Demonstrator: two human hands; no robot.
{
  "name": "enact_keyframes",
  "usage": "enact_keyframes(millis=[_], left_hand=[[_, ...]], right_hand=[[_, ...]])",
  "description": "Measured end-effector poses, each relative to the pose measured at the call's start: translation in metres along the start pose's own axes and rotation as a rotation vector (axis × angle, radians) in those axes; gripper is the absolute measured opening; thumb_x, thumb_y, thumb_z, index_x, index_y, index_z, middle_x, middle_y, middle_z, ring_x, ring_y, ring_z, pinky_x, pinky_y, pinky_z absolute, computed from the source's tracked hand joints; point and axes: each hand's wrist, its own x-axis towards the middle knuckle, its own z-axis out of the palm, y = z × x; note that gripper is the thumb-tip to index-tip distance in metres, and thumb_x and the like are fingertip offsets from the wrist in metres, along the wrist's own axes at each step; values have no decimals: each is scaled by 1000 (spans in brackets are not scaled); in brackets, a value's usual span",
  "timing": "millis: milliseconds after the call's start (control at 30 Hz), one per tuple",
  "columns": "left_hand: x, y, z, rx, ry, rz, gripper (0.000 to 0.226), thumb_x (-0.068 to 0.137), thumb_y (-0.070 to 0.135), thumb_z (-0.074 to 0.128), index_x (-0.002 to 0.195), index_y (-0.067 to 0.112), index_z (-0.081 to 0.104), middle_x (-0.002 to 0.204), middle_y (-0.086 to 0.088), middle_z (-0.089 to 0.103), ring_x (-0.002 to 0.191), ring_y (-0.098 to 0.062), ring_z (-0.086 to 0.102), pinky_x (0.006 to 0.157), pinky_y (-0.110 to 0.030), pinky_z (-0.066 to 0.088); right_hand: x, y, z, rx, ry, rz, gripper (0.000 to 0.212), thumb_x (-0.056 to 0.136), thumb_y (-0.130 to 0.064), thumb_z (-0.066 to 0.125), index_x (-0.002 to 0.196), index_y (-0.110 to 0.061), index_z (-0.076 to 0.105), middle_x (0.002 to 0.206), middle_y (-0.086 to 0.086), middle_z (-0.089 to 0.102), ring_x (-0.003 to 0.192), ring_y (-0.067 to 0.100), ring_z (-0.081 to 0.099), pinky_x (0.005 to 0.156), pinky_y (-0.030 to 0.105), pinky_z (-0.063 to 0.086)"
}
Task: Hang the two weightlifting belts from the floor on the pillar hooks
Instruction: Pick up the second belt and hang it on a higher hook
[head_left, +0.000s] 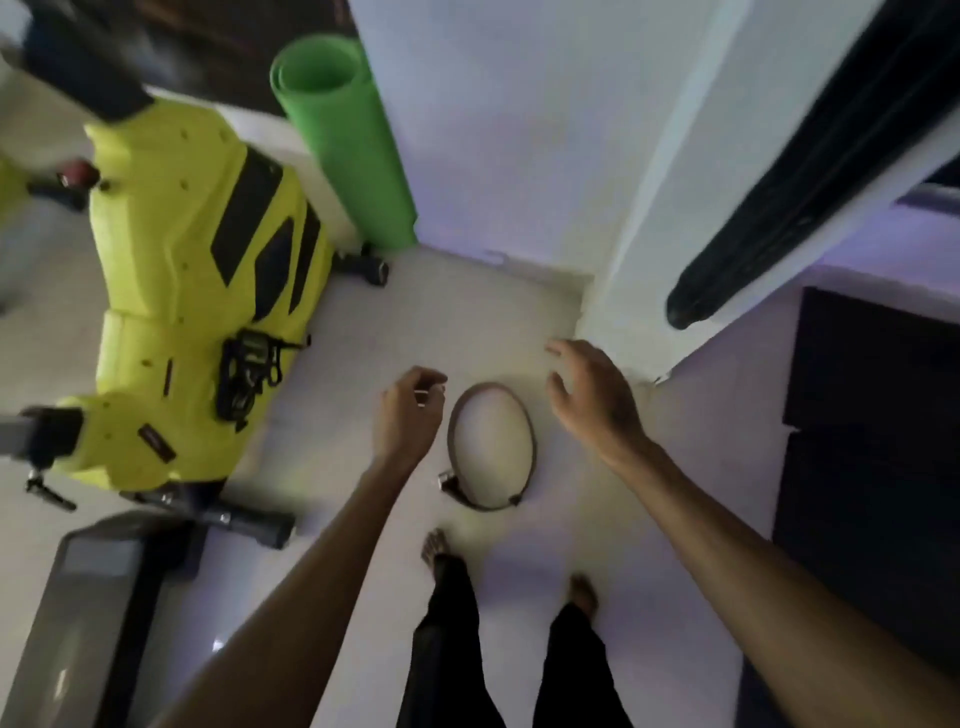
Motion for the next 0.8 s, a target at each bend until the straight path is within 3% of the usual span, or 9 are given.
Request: enact_keyframes(millis=[133,233,400,467,600,733,800], left_hand=[[25,-130,28,12,-82,-236,16,94,15,60,99,24,72,97,5,76,86,-14,71,75,-25,45],[46,-237,77,-6,-111,-389,16,93,16,60,99,24,72,96,6,77,86,-13,70,81,-28,50],[92,-413,185,30,-200,-575,17,92,17,59,98,28,72,98,6,76,91,-17,73,87,-30,52],[110,-477,228,89,-242,-578,18,93,19,59,95,31,71,104,6,76,96,-19,73,88,-30,51],[137,-572,284,141,-259,-627,20,91,18,58,98,28,74,103,5,76,100,-19,71,87,-25,45],[146,-608,300,88,-259,-644,22,90,17,55,98,28,72,100,4,75,97,-21,72,93,-33,52],[140,-610,298,58,-322,-655,22,90,19,55,97,32,70,100,4,76,97,-19,72,93,-34,54]], right_hand=[[-5,22,159,-66,-297,45,41,90,-15,56,130,-8,56,113,15,64,105,34,59,86,43,52],[-11,60,295,-90,-446,68,43,91,-22,51,131,-7,55,117,14,64,109,33,59,88,41,52],[-30,148,513,-336,-607,-103,42,82,-31,47,106,0,63,91,17,64,79,37,64,60,38,51],[-34,185,583,-403,-593,-92,48,79,-38,42,100,0,64,88,19,64,77,37,63,58,37,51],[-32,229,677,-450,-655,50,42,75,-39,67,101,-6,63,104,18,61,98,38,56,78,42,46],[-26,248,714,-473,-608,44,23,67,-25,74,78,-7,63,95,18,60,89,39,56,70,41,45],[-22,248,710,-420,-531,14,14,70,-18,69,79,-8,65,89,16,60,84,39,55,65,40,43]])
